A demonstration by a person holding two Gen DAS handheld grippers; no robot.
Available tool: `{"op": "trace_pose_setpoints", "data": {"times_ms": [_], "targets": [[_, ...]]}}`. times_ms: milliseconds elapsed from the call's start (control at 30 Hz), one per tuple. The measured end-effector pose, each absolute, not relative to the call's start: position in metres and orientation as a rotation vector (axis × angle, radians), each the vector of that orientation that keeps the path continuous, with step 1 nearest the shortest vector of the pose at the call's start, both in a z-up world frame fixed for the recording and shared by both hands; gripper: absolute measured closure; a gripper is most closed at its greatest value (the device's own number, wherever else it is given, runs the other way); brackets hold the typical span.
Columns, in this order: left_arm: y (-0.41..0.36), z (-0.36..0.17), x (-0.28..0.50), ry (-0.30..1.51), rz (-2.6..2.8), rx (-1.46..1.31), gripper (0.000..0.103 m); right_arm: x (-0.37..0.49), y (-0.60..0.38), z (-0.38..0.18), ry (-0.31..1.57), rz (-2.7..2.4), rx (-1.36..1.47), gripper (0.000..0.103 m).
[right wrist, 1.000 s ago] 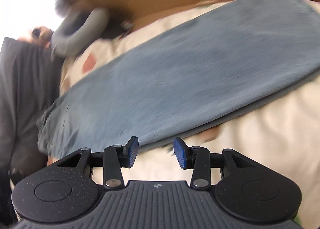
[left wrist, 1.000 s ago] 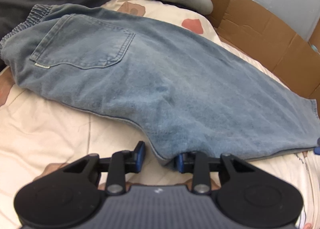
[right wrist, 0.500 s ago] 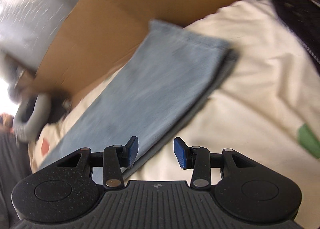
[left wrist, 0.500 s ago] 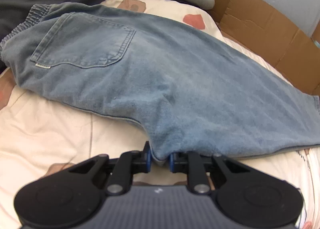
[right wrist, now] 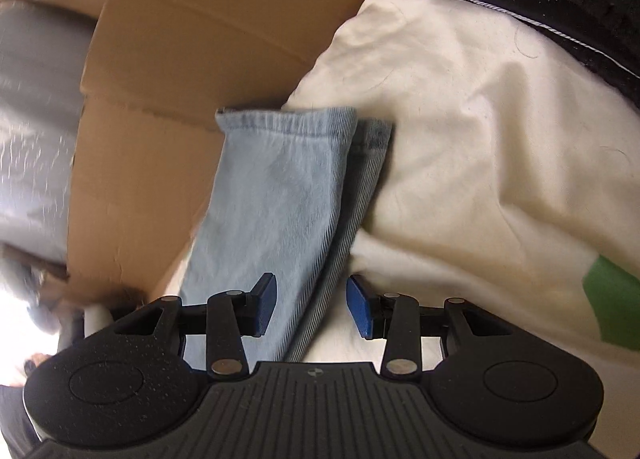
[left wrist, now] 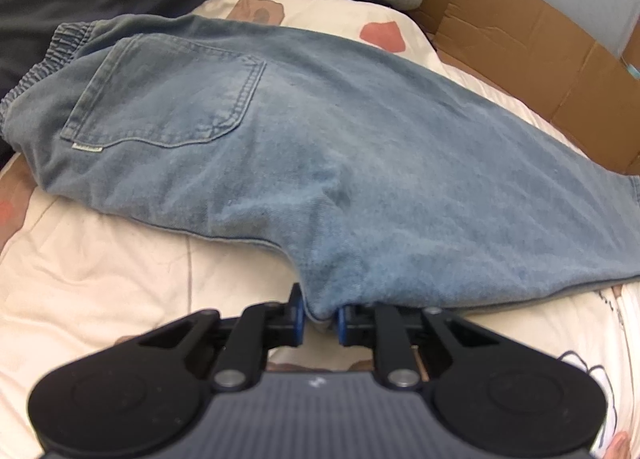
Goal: Fold clothes
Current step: 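Move the right gripper to the jeans leg cuff and pinch it while the left gripper holds the edge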
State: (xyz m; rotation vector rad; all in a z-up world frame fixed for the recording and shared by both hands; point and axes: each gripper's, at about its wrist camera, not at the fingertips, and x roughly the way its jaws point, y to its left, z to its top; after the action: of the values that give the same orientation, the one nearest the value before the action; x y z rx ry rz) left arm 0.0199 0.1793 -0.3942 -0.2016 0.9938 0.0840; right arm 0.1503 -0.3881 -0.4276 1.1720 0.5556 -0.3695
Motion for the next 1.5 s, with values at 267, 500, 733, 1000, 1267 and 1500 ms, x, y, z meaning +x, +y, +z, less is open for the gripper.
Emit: {"op": "trace_pose_setpoints", "data": {"times_ms": [267, 500, 733, 1000, 1267, 1500], "targets": [[0.179, -0.397, 0.021, 0.999, 0.082, -0.2, 0.087, 0.16, -0.405, -0.432, 0.482, -0.393, 1.223, 0.062], [0.179, -0.399, 0.022, 1.001, 0.078, -0.198, 0.087, 0.173, -0.42, -0.428, 0.47, -0.389, 1.126, 0.064], [0.177, -0.402, 0.023, 1.005, 0.079, -0.187, 0.087, 0.182, -0.427, -0.425, 0.484, -0.379, 1.007, 0.064], [0.177, -0.403, 0.024, 1.009, 0.076, -0.176, 0.087, 0.186, -0.429, -0.42, 0.507, -0.376, 0.915, 0.086], [0.176, -0.402, 0.022, 1.011, 0.081, -0.184, 0.088, 0.191, -0.434, -0.409, 0.503, -0.366, 0.917, 0.092], [0.184, -0.393, 0.024, 1.028, 0.061, -0.21, 0.089, 0.189, -0.433, -0.396, 0.503, -0.401, 0.986, 0.096]]}}
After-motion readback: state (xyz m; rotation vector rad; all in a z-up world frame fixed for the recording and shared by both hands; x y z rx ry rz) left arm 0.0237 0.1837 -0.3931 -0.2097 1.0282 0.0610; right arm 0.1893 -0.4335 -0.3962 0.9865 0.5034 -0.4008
